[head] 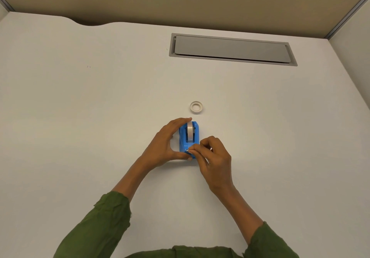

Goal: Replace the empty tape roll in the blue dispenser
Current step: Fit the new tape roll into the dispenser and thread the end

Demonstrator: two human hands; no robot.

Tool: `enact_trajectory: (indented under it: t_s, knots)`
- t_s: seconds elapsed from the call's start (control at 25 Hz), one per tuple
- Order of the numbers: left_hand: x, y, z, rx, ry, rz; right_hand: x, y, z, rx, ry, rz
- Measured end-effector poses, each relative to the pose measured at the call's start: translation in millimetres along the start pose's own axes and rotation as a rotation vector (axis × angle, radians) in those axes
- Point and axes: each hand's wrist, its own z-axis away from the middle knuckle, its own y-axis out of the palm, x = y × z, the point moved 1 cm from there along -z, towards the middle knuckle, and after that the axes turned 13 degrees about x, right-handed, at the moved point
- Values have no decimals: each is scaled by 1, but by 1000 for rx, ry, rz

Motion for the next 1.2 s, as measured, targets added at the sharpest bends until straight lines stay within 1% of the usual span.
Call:
enact_trajectory:
  t_s: [0.56,0.76,1.0,1.2]
  knots:
    - [7,3,-1,23,-54,62,0,-1,8,-43,-68,93]
    - [9,3,-2,29,-62,79,-2,3,10,-80,-123,184]
    - [8,3,-1,27,-66,91,-1,2,8,-126,-204,363]
    - [10,3,-3,30,-80,84,-1,-1,6,-131,-274,475]
